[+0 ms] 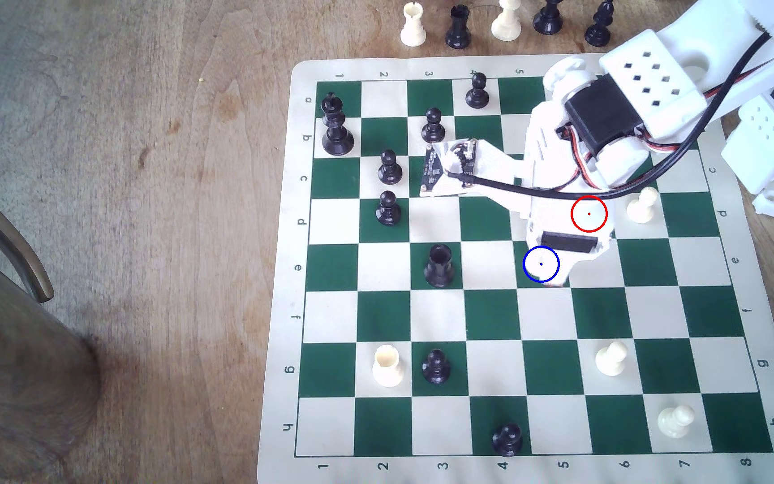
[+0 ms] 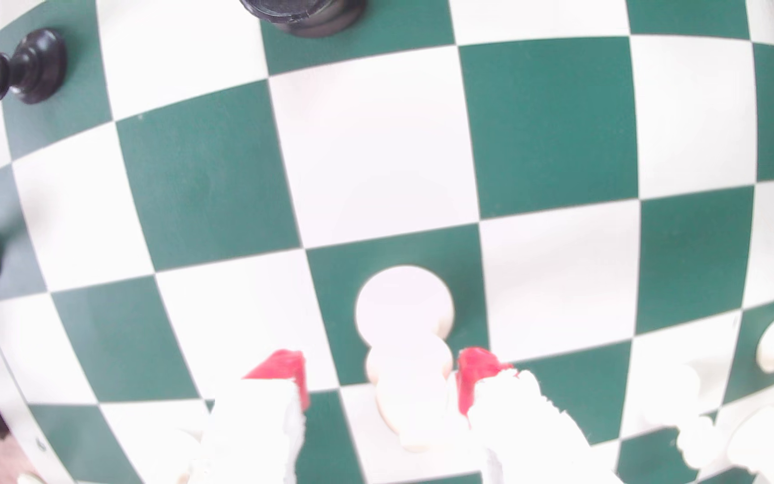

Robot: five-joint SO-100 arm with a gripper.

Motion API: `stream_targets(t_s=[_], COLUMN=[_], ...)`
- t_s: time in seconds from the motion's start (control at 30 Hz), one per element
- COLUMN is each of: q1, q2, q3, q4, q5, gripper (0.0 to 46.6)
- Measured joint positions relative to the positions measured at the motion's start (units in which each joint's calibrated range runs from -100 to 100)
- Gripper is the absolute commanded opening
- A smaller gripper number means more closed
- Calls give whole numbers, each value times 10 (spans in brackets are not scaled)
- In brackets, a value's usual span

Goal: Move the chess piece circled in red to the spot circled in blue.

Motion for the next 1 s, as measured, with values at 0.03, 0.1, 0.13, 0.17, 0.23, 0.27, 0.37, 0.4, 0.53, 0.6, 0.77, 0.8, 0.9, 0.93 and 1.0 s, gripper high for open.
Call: stream_targets(t_s=[0.03,0.1,0.13,0.17,0.23,0.27,0.37,0.4,0.53,0.6,0.77,0.8,0.9,0.93,1.0], q1=[0,1,3,5,11,14,27,38,63,72,70,69,73,81,119], q2=[0,0,0,0,-4,-8,-42,-71,-145,-172,-275,-296,-385,-409,-503], q3=[0,0,0,1,7,7,11,12,23,29,85,101,146,166,239], q4=[-2,-6,-7,-10,-13,-14,-19,-19,-19,-19,-33,-38,-51,-57,-76], q5=[0,0,0,0,0,0,0,0,4,5,14,17,21,23,29], gripper=[228,232,235,240,260,267,281,285,282,280,271,271,276,276,260])
